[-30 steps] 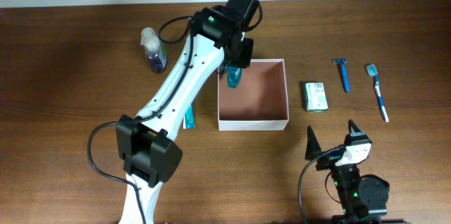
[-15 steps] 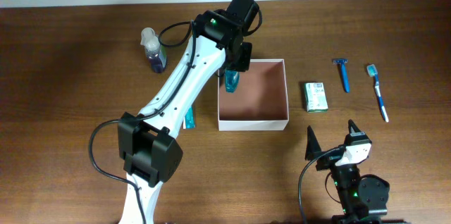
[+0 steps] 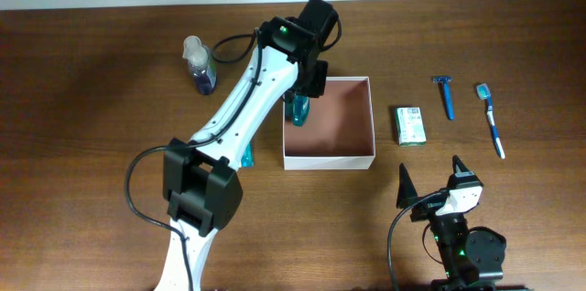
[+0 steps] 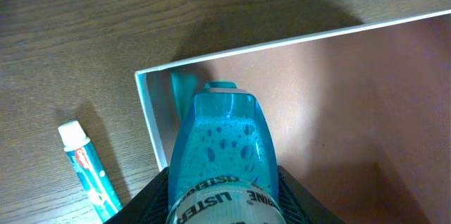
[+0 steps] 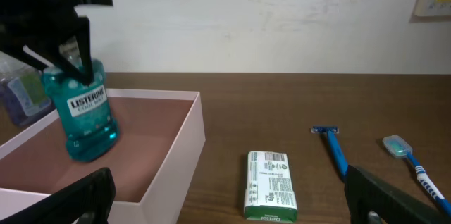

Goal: Pack container
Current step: 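Lower the Listerine bottle into the box's left corner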

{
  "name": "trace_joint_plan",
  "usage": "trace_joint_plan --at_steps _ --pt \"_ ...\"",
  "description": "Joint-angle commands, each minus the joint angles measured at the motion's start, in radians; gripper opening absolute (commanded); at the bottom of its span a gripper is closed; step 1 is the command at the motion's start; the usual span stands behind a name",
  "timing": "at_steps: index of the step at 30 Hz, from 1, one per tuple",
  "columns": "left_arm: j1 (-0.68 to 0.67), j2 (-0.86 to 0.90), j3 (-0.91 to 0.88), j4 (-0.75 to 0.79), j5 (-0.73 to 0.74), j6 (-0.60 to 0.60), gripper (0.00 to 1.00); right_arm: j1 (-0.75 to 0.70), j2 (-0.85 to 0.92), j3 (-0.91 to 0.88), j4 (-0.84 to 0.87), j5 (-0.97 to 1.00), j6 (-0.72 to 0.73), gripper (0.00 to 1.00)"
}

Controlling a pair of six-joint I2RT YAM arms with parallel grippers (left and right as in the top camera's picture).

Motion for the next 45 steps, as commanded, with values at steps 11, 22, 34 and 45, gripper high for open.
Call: trace_joint_plan --at_steps 11,22,34,45 --pt "0.01 0.003 0.005 0.008 -0.037 -0.014 0.01 -0.003 -0.011 -0.005 -0.006 -0.002 -0.007 0.99" --pt "0.019 0.003 0.005 0.0 -0.037 -0.013 0.1 -0.003 -0.011 -0.005 -0.006 -0.002 -0.007 0.99" --pt "0.018 0.003 0.005 0.002 -0.037 -0.014 0.11 -0.003 -0.011 -0.005 -0.006 -0.002 -0.007 0.99" --pt "0.018 0.003 0.005 0.002 -0.033 -0.014 0.11 -0.003 -0.011 -0.005 -0.006 -0.002 -0.007 0.99"
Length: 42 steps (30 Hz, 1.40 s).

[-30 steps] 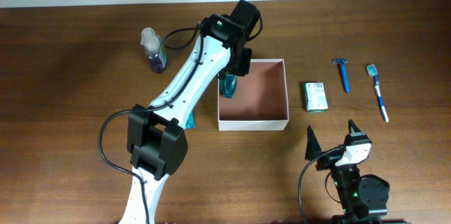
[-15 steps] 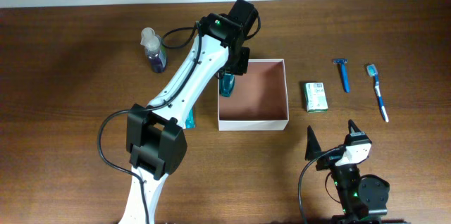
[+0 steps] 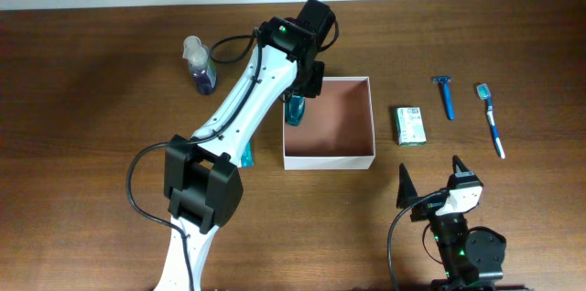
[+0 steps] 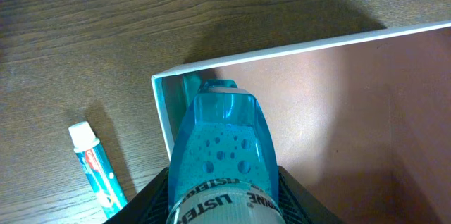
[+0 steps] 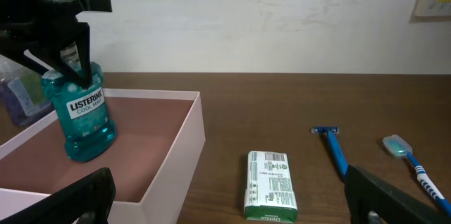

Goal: Pack container
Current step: 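Lower the Listerine bottle into the box's left corner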

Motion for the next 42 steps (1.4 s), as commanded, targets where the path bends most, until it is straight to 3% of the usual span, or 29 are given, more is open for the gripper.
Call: trace_joint_plan --at_steps 1,25,33,42 --pt "0.006 -0.008 0.006 0.002 -0.014 -0.014 0.1 -0.003 -0.011 -0.005 -0.006 -0.002 -0.007 0.99" --pt "0.005 0.007 0.006 0.006 0.005 -0.014 0.1 -0.003 -0.011 -0.005 -0.006 -0.002 -0.007 0.99" --pt "0.005 0.007 0.005 0.003 0.015 -0.014 0.17 -0.003 -0.011 -0.005 -0.006 -0.002 -0.007 0.99" --pt "0.005 0.013 0.005 0.003 0.016 -0.014 0.16 -0.003 -0.011 -0.005 -0.006 -0.002 -0.007 0.99"
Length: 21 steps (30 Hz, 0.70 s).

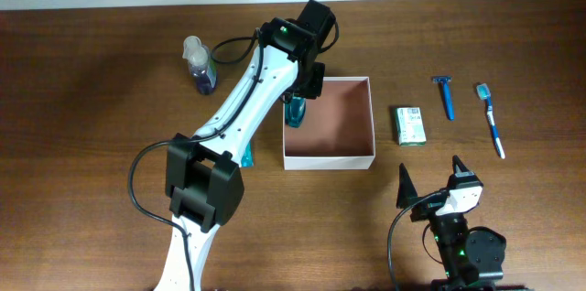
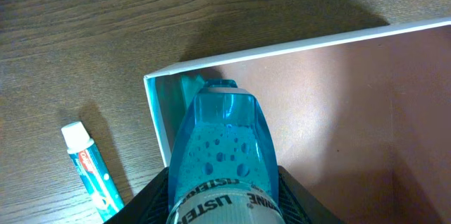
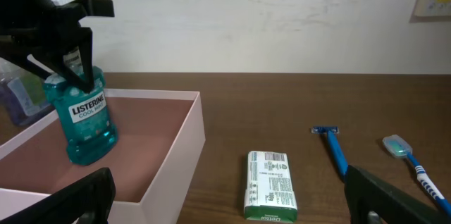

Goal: Pack container
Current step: 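Lower the Listerine bottle into the box's left corner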

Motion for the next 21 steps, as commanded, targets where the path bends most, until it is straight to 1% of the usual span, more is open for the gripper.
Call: trace_joint_plan --at_steps 1,13,15,16,17,20,21 --pt "0.005 0.005 0.005 0.003 0.006 -0.014 0.16 -0.003 -0.011 -0.005 -0.006 -0.002 -0.007 0.99" --pt "0.005 0.031 0.006 0.003 0.002 -0.013 0.17 -0.003 -0.011 -0.005 -0.006 -0.002 -0.007 0.99" --pt "0.005 0.031 0.006 0.003 0.002 -0.013 0.21 -0.003 -0.01 -0.005 -0.006 -0.002 -0.007 0.99" --pt "0.005 0.031 0.006 0.003 0.002 -0.013 0.21 -0.003 -0.011 -0.005 -0.006 -0.002 -0.007 0.99" --pt "0.005 0.031 0.006 0.003 0.002 -0.013 0.24 -0.003 -0.011 -0.005 -0.006 -0.002 -0.007 0.99" --pt "0.005 0.031 0.006 0.003 0.003 -0.013 0.32 -0.003 -0.011 -0.005 -0.006 -0.002 -0.007 0.99" --pt "0.005 0.031 0.006 0.003 0.003 -0.013 0.32 -0.003 -0.01 -0.005 -0.006 -0.002 -0.007 0.99"
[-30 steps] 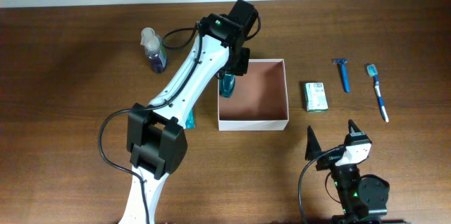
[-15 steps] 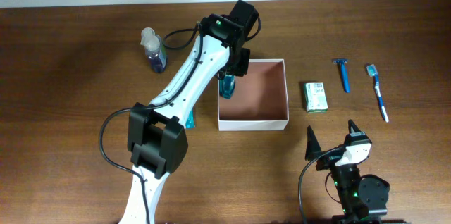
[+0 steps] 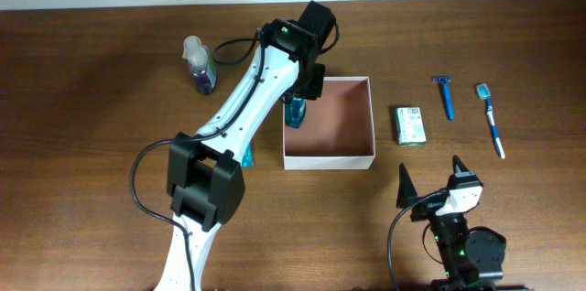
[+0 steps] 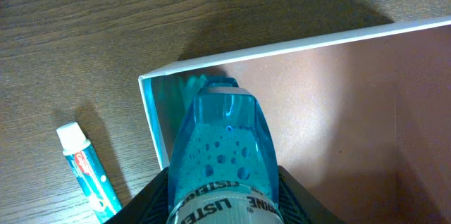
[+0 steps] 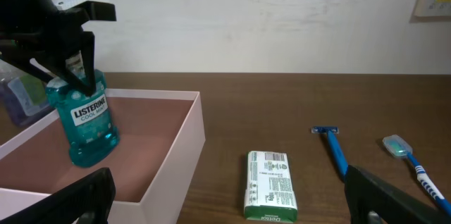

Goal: Pack container
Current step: 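Lower the Listerine bottle into the box's left corner, then open the left gripper, withdraw, and move over the purple soap bottle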

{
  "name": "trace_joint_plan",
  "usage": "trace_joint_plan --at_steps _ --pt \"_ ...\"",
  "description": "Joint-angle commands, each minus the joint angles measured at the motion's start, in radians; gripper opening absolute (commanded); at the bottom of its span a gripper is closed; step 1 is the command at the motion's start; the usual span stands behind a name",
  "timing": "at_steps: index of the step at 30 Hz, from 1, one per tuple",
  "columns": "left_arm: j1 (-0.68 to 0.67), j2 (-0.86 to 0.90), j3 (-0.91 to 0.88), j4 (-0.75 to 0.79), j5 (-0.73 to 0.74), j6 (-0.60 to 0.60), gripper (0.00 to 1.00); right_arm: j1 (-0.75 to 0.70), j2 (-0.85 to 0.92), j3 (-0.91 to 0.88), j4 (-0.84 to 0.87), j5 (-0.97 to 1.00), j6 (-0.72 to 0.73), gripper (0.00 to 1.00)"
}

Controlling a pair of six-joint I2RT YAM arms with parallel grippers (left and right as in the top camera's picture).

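Observation:
The white box (image 3: pixel 370 126) with a brown floor sits mid-table. My left gripper (image 4: pixel 224 206) is shut on the blue Listerine mouthwash bottle (image 4: pixel 224 146), holding it upright at the box's far left corner (image 5: pixel 84 122), low inside the box. A toothpaste tube (image 4: pixel 84 160) lies on the table just left of the box. The green soap pack (image 3: pixel 411 125), blue razor (image 3: pixel 446 96) and toothbrush (image 3: pixel 490 119) lie right of the box. My right gripper (image 5: pixel 225 206) rests open at the near table edge, empty.
A purple pump bottle (image 3: pixel 200 65) stands at the back left of the table. The left arm (image 3: pixel 247 99) stretches diagonally from the near left over to the box. A pale wall (image 5: pixel 246 20) lies behind the table.
The bottle in my left gripper has shifted slightly within the box's far left corner. The right arm has not moved.
My left gripper held the mouthwash bottle upright over the box's left side. At each later moment it stayed shut on the bottle, which sat closer into the far left corner and low in the box. The right gripper stayed parked and open.

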Motion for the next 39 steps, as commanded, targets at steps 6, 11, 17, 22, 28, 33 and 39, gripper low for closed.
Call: trace_joint_plan --at_steps 6,11,17,22,28,33,39 --pt "0.005 0.018 0.005 0.002 0.0 -0.013 0.55 -0.003 -0.011 -0.005 -0.006 -0.002 -0.006 0.99" --pt "0.006 0.018 0.006 0.002 0.0 -0.009 0.72 -0.003 -0.01 -0.005 -0.006 -0.002 -0.006 0.99" --pt "0.009 0.018 0.021 0.002 -0.001 0.0 0.73 -0.003 -0.01 -0.005 -0.006 -0.002 -0.006 0.99" --pt "0.024 0.016 0.091 -0.018 -0.001 0.007 0.73 -0.003 -0.01 -0.005 -0.006 -0.002 -0.006 0.99" --pt "0.063 0.016 0.227 -0.086 0.0 0.026 0.74 -0.003 -0.011 -0.005 -0.006 -0.002 -0.006 0.99" --pt "0.094 0.016 0.365 -0.156 0.0 0.037 0.74 -0.003 -0.01 -0.005 -0.006 -0.002 -0.006 0.99" --pt "0.126 0.016 0.525 -0.237 -0.009 0.052 0.79 -0.003 -0.011 -0.005 -0.006 -0.002 -0.006 0.99"
